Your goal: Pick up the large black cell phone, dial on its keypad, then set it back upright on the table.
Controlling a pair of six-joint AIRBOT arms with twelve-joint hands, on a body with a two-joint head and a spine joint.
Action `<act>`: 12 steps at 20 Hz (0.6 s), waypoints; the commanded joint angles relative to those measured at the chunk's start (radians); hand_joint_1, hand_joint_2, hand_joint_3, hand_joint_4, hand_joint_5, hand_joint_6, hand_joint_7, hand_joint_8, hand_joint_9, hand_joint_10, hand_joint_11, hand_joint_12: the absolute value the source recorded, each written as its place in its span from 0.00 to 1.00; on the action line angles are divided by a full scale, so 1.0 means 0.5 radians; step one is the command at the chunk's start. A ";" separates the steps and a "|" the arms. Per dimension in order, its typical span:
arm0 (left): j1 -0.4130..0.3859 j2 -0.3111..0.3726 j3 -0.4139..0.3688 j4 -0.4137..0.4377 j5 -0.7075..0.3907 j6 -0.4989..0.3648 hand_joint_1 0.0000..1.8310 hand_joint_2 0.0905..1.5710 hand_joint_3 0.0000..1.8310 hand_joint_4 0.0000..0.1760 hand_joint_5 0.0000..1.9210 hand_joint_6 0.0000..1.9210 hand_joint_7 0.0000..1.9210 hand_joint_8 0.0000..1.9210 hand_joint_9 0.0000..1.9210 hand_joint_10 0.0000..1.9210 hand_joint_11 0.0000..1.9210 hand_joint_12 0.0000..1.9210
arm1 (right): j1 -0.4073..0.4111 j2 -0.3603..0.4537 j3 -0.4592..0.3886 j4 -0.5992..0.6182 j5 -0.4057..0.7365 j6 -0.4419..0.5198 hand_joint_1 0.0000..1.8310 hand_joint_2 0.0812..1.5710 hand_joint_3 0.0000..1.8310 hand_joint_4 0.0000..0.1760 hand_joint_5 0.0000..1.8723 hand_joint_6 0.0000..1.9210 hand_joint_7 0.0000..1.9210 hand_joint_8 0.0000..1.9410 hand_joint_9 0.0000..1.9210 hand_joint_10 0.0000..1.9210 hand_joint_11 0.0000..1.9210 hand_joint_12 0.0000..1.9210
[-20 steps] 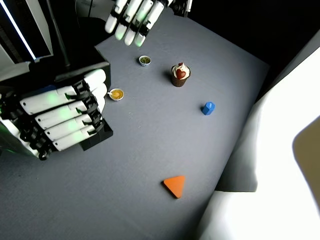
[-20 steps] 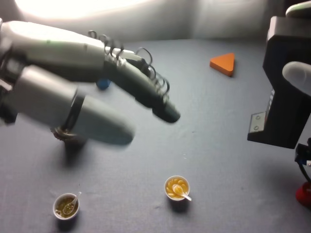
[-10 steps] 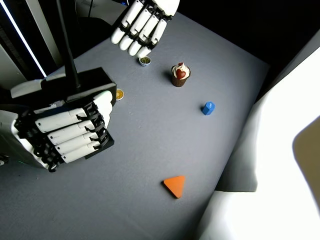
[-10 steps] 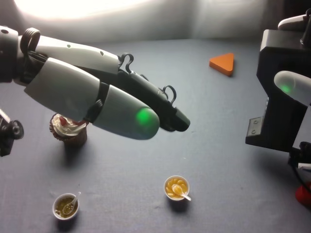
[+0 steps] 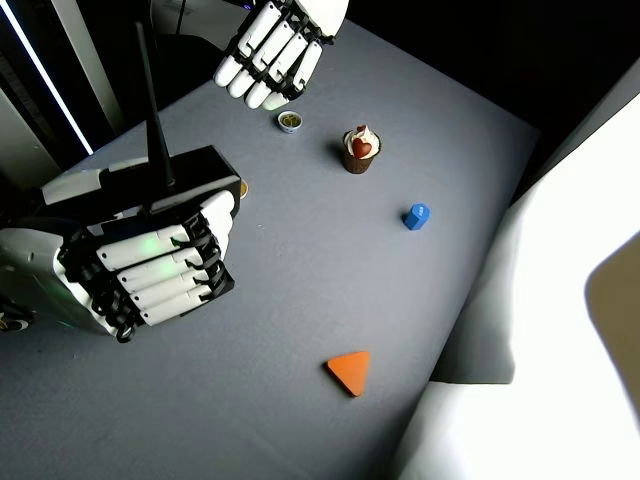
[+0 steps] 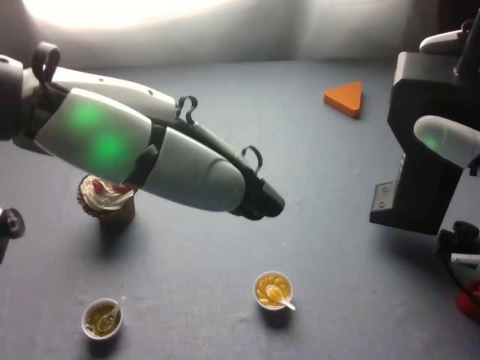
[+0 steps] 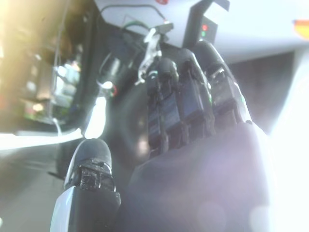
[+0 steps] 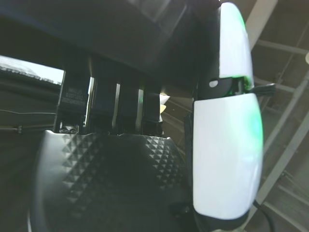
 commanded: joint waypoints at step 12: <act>-0.029 0.031 -0.064 -0.001 -0.100 -0.352 0.05 0.79 0.00 0.00 0.18 0.00 0.17 0.00 0.18 0.01 0.00 0.51 | -0.038 -0.046 0.119 -0.028 0.278 0.070 0.82 0.69 0.00 0.00 0.43 0.46 0.45 0.57 0.50 0.60 0.54 0.72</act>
